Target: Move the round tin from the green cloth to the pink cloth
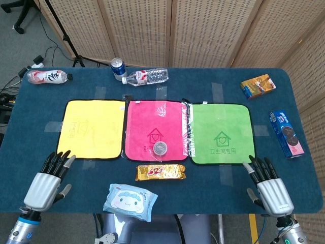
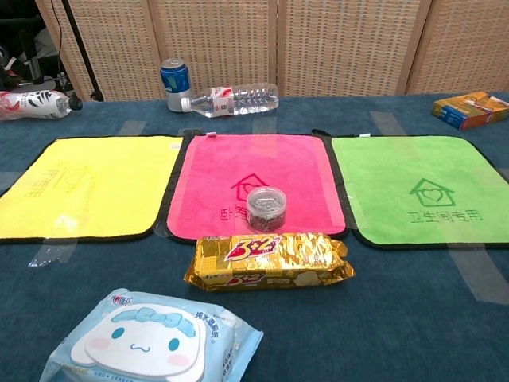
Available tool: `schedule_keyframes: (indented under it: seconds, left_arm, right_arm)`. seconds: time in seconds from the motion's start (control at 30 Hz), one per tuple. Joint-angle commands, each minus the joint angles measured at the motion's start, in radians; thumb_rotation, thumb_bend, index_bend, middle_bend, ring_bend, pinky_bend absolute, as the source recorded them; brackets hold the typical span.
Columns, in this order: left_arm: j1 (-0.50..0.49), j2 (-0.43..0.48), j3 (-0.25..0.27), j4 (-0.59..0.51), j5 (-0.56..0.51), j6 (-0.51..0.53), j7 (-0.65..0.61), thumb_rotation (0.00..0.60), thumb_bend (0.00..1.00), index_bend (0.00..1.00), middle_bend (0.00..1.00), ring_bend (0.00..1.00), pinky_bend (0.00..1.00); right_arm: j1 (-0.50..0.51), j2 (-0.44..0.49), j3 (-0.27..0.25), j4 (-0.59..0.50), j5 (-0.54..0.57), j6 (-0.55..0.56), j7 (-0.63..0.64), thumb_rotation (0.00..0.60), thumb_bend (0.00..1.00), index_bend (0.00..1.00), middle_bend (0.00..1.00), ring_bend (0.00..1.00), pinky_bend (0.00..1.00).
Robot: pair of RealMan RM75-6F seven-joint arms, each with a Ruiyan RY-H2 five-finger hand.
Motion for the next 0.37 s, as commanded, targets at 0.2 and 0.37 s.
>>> schedule_keyframes:
  seconds: [0.2,0.37]
  left_arm:
    - [0.006,0.010,-0.003,-0.014,0.005,0.012,0.017,0.600,0.27,0.00,0.00,0.00,0.00]
    - [0.010,0.012,-0.002,-0.016,0.013,0.021,0.014,0.600,0.27,0.00,0.00,0.00,0.00]
  right_arm:
    - [-0.039,-0.008,0.025,0.015,-0.028,0.033,0.020,0.600,0.41,0.09,0.00,0.00,0.01]
    - [-0.048,-0.003,0.035,0.002,-0.027,0.025,0.039,0.600,0.41,0.09,0.00,0.00,0.01]
